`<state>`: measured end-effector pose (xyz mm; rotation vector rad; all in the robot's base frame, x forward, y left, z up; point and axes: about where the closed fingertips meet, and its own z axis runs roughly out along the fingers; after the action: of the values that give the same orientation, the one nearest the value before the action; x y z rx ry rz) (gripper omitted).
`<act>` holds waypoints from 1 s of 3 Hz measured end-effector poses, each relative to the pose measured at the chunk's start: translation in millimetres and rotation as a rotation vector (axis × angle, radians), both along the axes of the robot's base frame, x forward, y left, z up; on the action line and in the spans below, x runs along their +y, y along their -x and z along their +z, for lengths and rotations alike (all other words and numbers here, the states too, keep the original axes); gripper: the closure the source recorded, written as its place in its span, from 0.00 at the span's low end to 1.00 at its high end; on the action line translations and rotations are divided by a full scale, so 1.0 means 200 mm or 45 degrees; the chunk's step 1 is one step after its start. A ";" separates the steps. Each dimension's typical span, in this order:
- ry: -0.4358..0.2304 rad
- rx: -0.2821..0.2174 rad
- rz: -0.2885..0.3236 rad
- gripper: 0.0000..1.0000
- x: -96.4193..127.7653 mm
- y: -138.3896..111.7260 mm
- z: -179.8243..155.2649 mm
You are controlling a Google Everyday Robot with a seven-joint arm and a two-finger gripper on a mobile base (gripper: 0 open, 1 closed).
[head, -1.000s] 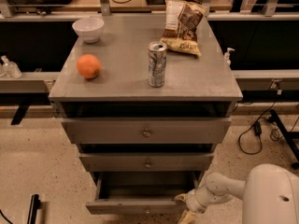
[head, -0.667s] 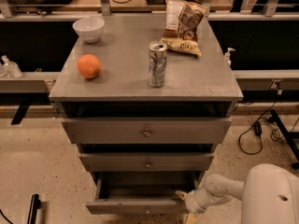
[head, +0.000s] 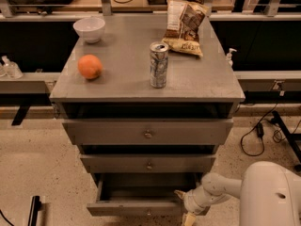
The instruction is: Open bottom drawer
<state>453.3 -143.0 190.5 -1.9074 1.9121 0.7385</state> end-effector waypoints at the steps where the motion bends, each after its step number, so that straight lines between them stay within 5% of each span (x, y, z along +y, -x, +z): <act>1: 0.047 -0.039 -0.019 0.00 0.01 -0.04 0.02; 2: 0.093 -0.103 -0.052 0.00 -0.01 -0.09 0.09; 3: 0.132 -0.163 -0.093 0.18 -0.03 -0.16 0.16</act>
Offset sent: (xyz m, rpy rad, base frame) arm 0.0316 -0.0110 0.0371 -0.1193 -0.1493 -0.0767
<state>485.8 -149.5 222.8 -1.8845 1.9635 0.4923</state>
